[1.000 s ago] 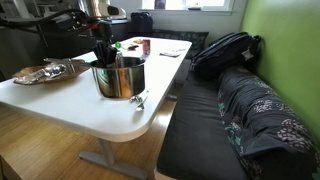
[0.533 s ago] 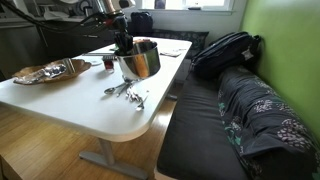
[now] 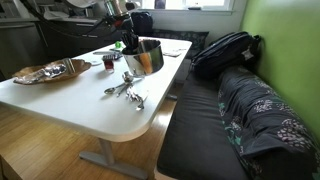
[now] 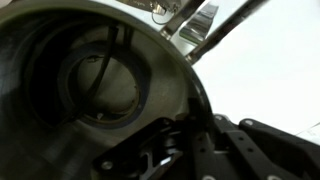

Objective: Move the silver pot a little forward on the table

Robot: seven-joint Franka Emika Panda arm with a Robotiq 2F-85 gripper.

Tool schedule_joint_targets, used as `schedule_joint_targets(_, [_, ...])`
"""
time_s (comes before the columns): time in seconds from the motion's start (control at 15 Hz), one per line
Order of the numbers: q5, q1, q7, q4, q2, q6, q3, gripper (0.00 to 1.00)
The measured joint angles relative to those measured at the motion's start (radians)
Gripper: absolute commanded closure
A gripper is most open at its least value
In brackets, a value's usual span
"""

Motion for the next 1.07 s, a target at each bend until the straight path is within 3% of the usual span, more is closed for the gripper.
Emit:
schedule_joint_targets(0.27, [0.009,0.004,0.009,0.003,0.006,-0.001,-0.001,0.99])
schedule_joint_targets(0.4, [0.036,0.018,0.058,0.058,0.032,-0.016,-0.006,0.99])
schedule_joint_targets(0.87, [0.239,0.029,0.204,0.478,0.178,-0.392,-0.006,0.96])
schedule_joint_targets(1.07, [0.272,0.016,0.214,0.574,0.237,-0.433,0.002,0.96])
